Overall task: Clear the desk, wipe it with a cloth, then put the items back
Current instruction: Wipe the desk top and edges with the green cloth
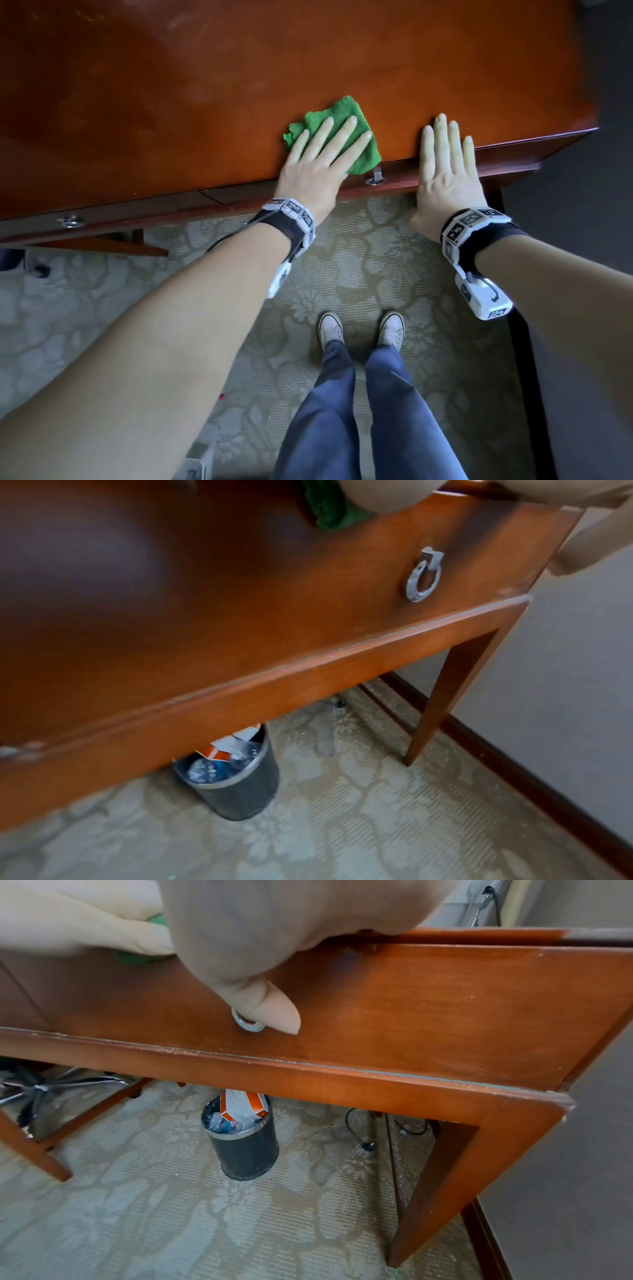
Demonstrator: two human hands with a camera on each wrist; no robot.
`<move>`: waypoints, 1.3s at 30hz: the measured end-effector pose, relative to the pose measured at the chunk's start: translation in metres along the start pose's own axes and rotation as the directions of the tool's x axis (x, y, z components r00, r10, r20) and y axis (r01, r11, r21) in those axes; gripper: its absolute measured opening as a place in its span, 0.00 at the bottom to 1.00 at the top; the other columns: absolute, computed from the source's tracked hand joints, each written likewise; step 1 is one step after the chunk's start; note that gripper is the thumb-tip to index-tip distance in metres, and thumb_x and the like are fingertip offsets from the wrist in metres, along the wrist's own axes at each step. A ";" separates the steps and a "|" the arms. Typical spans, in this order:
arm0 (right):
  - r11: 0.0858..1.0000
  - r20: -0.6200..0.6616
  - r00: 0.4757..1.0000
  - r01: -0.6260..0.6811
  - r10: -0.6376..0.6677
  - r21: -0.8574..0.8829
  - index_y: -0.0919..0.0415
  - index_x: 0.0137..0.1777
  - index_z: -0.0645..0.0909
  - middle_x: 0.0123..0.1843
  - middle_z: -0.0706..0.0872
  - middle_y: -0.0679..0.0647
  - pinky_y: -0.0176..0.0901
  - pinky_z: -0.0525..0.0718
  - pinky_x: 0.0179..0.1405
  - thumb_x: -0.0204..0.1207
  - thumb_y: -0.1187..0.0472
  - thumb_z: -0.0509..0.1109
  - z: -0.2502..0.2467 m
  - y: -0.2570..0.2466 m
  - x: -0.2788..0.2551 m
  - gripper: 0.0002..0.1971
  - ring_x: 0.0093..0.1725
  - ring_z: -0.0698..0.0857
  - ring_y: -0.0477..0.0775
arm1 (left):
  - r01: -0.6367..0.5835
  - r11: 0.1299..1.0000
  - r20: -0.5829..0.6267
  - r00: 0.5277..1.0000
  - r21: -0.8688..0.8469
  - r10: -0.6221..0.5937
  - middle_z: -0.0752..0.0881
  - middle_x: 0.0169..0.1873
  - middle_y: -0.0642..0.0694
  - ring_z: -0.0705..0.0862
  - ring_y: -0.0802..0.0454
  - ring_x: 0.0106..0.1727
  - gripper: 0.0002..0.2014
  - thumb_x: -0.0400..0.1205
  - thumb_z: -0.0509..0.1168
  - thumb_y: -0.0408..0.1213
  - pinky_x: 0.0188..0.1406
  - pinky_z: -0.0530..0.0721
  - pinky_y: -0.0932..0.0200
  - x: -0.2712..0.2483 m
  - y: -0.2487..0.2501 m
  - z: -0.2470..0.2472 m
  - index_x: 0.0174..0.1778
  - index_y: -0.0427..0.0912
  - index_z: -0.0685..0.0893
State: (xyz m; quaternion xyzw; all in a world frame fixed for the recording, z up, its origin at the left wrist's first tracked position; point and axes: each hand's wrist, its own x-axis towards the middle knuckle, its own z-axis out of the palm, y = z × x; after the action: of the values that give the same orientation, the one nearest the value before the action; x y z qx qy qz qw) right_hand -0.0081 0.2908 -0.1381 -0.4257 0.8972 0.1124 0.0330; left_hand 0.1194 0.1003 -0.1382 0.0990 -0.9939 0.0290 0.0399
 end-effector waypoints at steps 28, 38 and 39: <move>0.999 -0.028 1.000 -0.009 0.010 0.047 0.72 0.85 0.38 0.87 0.46 0.68 0.63 0.47 0.85 0.63 0.38 0.74 0.000 -0.001 0.000 0.65 0.87 0.45 0.66 | 0.249 0.967 0.085 0.964 0.054 -0.253 0.54 0.87 0.49 0.54 0.42 0.87 0.34 0.87 0.60 0.44 0.84 0.56 0.38 -0.032 -0.026 -0.002 0.87 0.56 0.53; 0.939 0.074 0.996 -0.069 0.047 0.338 0.68 0.86 0.39 0.88 0.40 0.64 0.60 0.42 0.85 0.65 0.53 0.74 -0.024 -0.004 -0.001 0.58 0.87 0.41 0.63 | 0.109 0.976 0.186 0.980 -0.187 -0.074 0.47 0.88 0.50 0.46 0.45 0.88 0.34 0.88 0.55 0.52 0.85 0.47 0.39 0.031 0.041 -0.011 0.88 0.56 0.48; 0.891 0.047 0.994 -0.109 0.099 0.441 0.68 0.86 0.40 0.88 0.40 0.64 0.59 0.40 0.85 0.66 0.56 0.73 -0.031 -0.006 -0.002 0.56 0.87 0.41 0.63 | 0.093 0.968 0.192 0.980 -0.233 -0.048 0.46 0.88 0.50 0.45 0.46 0.88 0.33 0.88 0.53 0.53 0.86 0.46 0.39 0.030 0.034 -0.015 0.88 0.54 0.47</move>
State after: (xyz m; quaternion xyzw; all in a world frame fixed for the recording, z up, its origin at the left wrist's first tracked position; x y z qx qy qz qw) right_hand -0.0008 0.2816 -0.1091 -0.3573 0.9202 -0.0881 0.1333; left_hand 0.0848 0.1290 -0.1227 0.1312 -0.9852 -0.1027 -0.0399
